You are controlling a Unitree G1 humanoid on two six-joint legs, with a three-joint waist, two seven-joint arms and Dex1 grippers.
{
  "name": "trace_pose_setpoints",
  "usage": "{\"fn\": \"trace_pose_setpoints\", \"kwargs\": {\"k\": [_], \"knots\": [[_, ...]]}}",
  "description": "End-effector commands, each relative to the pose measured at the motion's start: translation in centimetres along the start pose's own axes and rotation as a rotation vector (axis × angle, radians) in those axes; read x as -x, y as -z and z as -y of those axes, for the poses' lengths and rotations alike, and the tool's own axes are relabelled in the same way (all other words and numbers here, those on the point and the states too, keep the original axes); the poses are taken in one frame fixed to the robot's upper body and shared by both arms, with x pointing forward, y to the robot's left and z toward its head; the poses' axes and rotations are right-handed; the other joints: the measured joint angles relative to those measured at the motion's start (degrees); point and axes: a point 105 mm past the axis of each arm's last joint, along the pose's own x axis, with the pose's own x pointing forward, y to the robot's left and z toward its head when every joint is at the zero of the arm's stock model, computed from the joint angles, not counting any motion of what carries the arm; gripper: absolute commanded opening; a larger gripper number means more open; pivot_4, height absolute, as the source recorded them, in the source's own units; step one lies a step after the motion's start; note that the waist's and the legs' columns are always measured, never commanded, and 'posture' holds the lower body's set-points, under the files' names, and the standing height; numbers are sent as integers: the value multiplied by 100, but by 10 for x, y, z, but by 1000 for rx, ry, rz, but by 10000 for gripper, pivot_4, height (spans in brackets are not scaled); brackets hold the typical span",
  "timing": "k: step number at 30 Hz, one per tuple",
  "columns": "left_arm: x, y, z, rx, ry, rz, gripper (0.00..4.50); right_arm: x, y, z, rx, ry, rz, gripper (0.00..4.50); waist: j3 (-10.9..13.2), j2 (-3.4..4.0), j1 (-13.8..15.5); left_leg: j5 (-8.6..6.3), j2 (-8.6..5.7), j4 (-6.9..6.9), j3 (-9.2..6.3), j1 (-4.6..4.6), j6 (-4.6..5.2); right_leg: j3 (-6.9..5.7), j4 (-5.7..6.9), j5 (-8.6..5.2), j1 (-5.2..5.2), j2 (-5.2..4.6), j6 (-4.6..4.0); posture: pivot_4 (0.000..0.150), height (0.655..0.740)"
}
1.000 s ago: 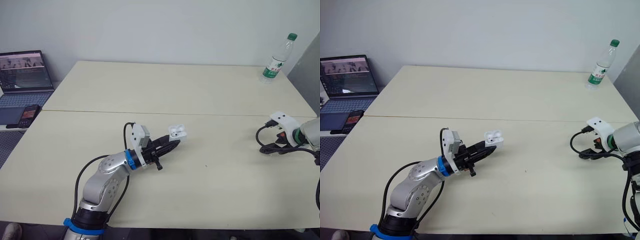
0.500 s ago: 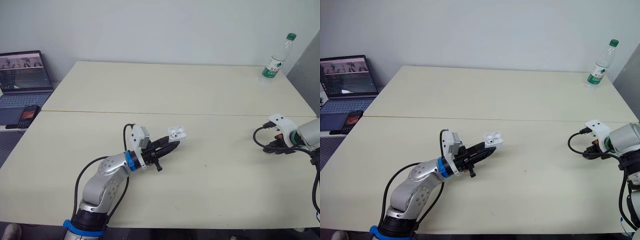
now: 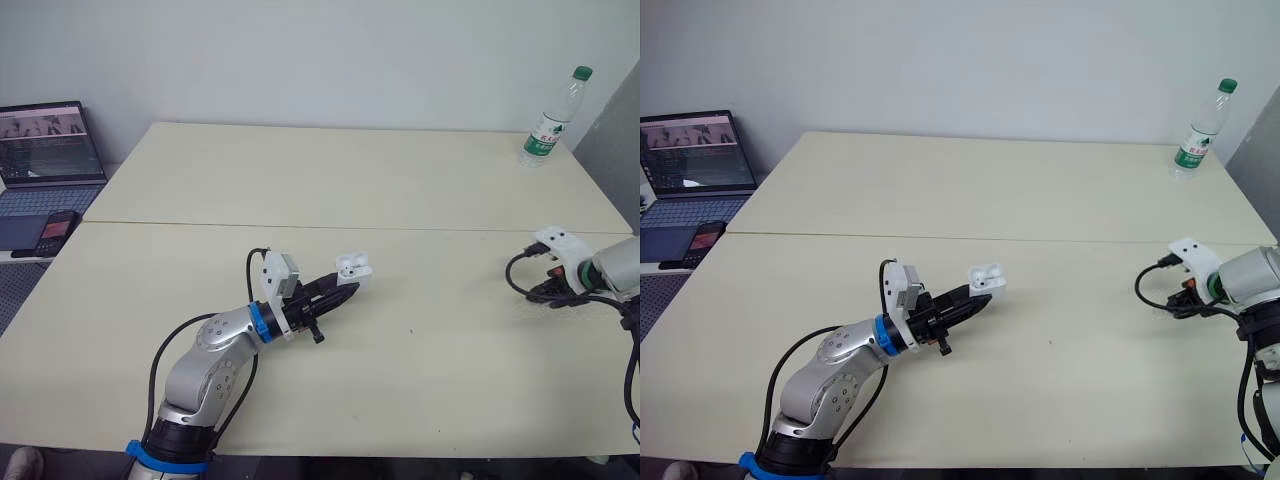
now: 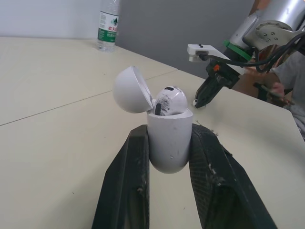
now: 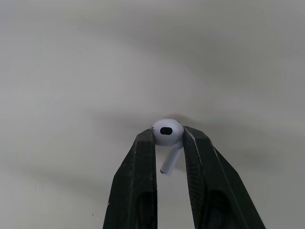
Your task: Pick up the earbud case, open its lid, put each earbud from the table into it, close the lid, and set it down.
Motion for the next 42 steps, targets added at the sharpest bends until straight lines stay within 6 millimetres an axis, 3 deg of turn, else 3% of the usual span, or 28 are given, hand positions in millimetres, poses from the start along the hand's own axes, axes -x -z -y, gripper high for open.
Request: {"fn": "trace_pose_setpoints", "kwargs": {"k": [1,5,10,14,17,20,22,24,28,33,42], "knots": [[-1,-11,3,-39,7,38,7600,17,-38,-16,86,-77,225,4190,0,0,-2,0,0,0,1,1,0,0,0,0,0,0,0,1500,7400],[-3,-16,2,-27,4,58,7600,38,-72,-50,118,-220,467,4190,0,-1,-3,0,5,-1,-3,0,0,1,1,0,0,6,0,1500,7400],[-6,-21,3,-8,5,76,7600,66,-89,-106,251,-395,670,4190,1,-1,20,0,4,-1,-20,-9,0,-1,-1,0,1,6,0,1500,7400],[-9,-22,5,-4,13,79,7600,80,-98,-129,226,-460,813,4190,1,-3,16,0,3,0,-18,-10,0,-1,-3,0,1,4,1,1500,7400],[-8,-22,4,-6,11,77,7600,74,-86,-134,259,-431,826,4190,1,-5,36,0,3,0,-25,-9,0,-5,-2,0,5,4,1,1500,7400],[-6,-22,3,-12,6,69,7600,54,-42,-141,567,-387,695,4190,1,-5,78,0,-4,0,-26,-14,0,-8,-9,-4,6,-1,7,1500,7400],[-4,-22,3,-14,4,65,7600,41,-9,-140,769,-397,577,4190,2,-6,64,-1,-15,-3,-22,-16,0,-9,-16,-13,5,-1,21,1500,7400],[-4,-22,2,-15,5,62,7600,34,12,-133,855,-417,496,4190,3,-8,27,-2,-16,-2,-9,-13,1,-10,-16,-14,5,-9,24,1500,7400],[-4,-22,2,-19,9,56,7600,27,39,-115,958,-443,337,4190,7,-14,-25,0,-5,0,12,12,2,-1,-4,-15,10,-9,26,1500,7400],[-4,-23,3,-23,12,52,7600,19,50,-96,966,-425,203,4190,7,-15,-10,3,6,2,2,18,3,1,2,-16,14,12,24,1500,7400],[-1,-22,1,-29,2,49,7600,14,63,-81,1038,-468,122,4190,8,-17,12,2,-1,1,-1,12,2,1,1,-11,12,0,15,1500,7400]]}}
